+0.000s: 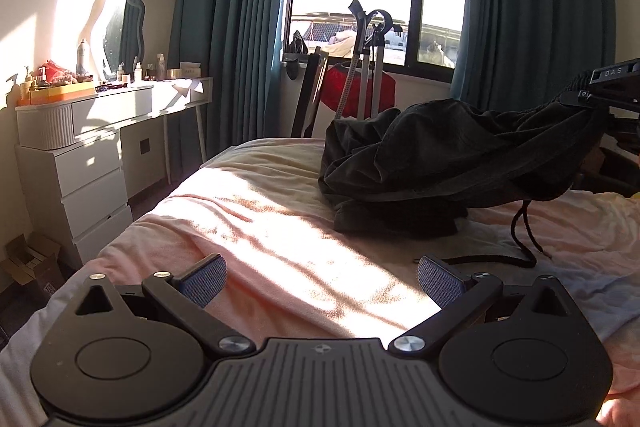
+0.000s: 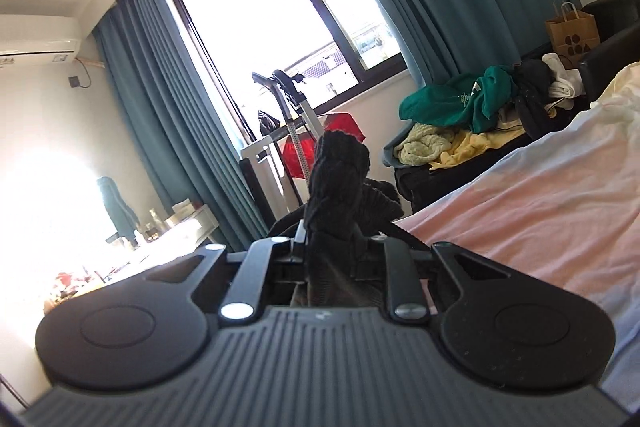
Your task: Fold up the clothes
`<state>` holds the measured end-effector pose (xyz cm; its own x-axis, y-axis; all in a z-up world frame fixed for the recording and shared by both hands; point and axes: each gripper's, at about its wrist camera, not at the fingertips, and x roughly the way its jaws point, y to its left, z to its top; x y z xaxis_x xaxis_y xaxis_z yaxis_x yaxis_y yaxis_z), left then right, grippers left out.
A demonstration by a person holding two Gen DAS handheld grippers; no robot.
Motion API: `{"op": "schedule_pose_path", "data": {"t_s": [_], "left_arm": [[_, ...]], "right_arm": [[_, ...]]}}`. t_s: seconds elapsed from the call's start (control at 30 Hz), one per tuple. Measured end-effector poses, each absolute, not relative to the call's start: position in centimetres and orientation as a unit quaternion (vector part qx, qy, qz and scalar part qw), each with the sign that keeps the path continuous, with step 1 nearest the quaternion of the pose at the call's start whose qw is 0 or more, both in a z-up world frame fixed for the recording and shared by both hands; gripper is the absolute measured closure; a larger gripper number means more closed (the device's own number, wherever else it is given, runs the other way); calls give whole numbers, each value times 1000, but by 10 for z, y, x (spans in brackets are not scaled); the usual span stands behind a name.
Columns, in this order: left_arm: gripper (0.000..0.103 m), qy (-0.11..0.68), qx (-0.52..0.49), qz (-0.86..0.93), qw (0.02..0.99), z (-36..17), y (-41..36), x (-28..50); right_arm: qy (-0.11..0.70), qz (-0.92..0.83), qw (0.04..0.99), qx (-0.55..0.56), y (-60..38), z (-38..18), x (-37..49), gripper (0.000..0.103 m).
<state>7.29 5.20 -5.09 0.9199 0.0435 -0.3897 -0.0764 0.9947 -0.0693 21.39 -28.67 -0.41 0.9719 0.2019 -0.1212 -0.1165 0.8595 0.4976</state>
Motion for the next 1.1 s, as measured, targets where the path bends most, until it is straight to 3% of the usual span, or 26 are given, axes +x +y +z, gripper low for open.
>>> {"op": "schedule_pose_path", "data": {"t_s": [0.27, 0.63, 0.7, 0.77, 0.83, 0.9, 1.1], "left_arm": [[0, 183, -84, 5, 980, -30, 70, 26], [0, 225, -47, -6, 973, -43, 64, 21], [0, 231, -38, -5, 972, -46, 61, 22], [0, 232, -31, -7, 972, -47, 58, 24], [0, 231, -28, -11, 973, -47, 54, 25], [0, 222, -19, -19, 975, -46, 48, 24], [2, 207, 84, -74, 972, -40, -3, 28]], "right_arm": [[135, 132, 956, 226, -265, -8, 86, 83], [312, 130, 908, 250, -250, -101, 50, 79], [326, 138, 905, 235, -252, -100, 44, 69], [340, 147, 903, 220, -253, -100, 38, 66], [339, 150, 905, 207, -261, -95, 29, 48], [316, 142, 913, 214, -277, -85, 17, 20], [251, 69, 919, 295, -339, -63, 10, 20]]}}
